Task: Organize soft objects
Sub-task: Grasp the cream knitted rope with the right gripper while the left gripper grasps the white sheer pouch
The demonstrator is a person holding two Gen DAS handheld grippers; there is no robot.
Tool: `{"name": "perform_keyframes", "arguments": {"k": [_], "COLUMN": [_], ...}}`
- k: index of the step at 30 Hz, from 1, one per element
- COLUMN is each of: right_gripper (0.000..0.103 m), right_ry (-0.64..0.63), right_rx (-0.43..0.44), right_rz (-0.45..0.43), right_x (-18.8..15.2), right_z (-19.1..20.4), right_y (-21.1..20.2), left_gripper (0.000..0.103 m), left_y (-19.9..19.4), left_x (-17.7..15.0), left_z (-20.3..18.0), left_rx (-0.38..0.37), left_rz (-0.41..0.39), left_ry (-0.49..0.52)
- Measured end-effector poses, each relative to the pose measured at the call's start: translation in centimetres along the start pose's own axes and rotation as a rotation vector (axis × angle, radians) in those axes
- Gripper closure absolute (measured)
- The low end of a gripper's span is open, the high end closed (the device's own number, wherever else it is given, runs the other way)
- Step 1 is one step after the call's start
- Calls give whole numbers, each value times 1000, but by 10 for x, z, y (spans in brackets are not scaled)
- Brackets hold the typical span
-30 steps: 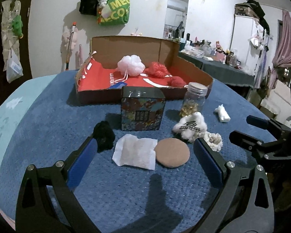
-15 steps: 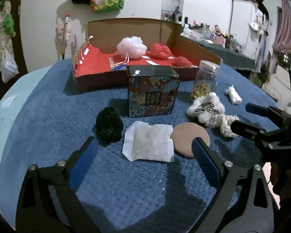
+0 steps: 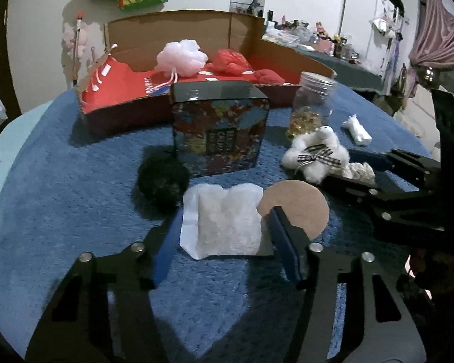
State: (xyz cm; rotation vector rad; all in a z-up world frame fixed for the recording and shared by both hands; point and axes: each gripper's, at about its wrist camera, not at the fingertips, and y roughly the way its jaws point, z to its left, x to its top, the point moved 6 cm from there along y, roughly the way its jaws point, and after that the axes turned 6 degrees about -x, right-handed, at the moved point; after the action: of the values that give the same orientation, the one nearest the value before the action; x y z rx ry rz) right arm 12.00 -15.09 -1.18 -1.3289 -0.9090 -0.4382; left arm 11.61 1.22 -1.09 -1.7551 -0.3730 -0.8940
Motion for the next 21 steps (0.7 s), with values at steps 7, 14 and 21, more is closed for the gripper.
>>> {"name": "perform_keyframes", "arguments": {"k": [7,14,21], "right_gripper": [72,74,74], "right_ry": [-38,-13,-12], "right_rx": [48,64,62], "right_rz": [-27,-64,-85], "right_x": [-3,-2,2], "right_z": [10,8,7], "right_y": [-6,-20,-29], "left_gripper": [85,85,85], "left_y": [-1,-13,-17], "left_x": [-3,-1,1], "left_z": [-9,-17,-20], "left_rx": [-61,-86,-100], "left_rz": [-18,-43,-53], "left_ry": [10,4,-1]}}
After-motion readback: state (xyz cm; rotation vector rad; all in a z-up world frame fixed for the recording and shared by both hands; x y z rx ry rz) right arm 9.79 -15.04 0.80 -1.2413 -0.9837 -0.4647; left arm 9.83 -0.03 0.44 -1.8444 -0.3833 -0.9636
